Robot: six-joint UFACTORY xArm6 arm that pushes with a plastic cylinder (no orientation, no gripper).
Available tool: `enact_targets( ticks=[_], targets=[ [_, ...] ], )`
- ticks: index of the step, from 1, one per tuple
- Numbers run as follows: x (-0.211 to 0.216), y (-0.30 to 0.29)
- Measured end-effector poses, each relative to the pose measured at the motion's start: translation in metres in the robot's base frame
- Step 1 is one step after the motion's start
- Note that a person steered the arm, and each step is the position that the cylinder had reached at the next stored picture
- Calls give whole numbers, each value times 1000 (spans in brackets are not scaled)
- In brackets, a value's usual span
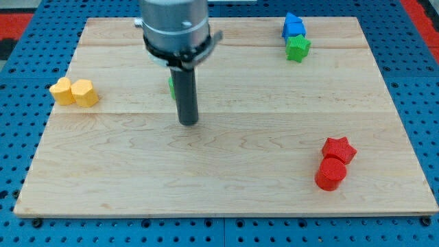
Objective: Move the green circle towards the green star
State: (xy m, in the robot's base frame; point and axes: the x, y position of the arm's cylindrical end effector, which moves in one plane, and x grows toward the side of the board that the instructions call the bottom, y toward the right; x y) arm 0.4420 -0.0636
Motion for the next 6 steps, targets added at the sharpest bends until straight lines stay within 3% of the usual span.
enact_targets(
  ticks=[1, 3, 4, 6],
  targets=[
    [-46, -20],
    [-77, -79],
    [-86, -45],
    [-86, 89]
  ],
)
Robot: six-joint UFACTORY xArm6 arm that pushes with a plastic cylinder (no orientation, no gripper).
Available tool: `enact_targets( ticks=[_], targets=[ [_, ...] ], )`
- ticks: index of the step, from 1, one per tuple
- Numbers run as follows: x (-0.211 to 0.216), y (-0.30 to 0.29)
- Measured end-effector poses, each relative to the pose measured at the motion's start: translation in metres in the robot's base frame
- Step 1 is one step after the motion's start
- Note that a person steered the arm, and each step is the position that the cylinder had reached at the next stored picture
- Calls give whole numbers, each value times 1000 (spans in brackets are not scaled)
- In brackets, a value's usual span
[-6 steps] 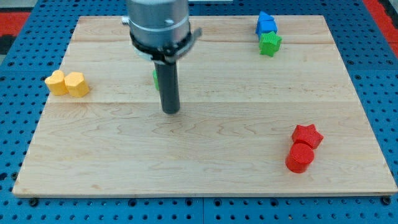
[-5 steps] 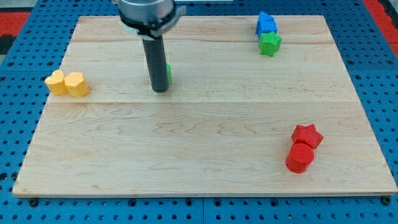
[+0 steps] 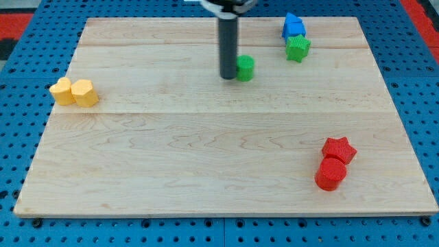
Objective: Move the green circle towards the green star
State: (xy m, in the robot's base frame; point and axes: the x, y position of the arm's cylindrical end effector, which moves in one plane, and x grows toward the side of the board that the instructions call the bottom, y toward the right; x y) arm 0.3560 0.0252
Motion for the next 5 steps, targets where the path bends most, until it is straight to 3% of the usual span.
enact_targets(
  ticks=[2, 4, 5],
  targets=[
    [-20, -14],
    [-14, 69],
    [0, 49]
  ],
)
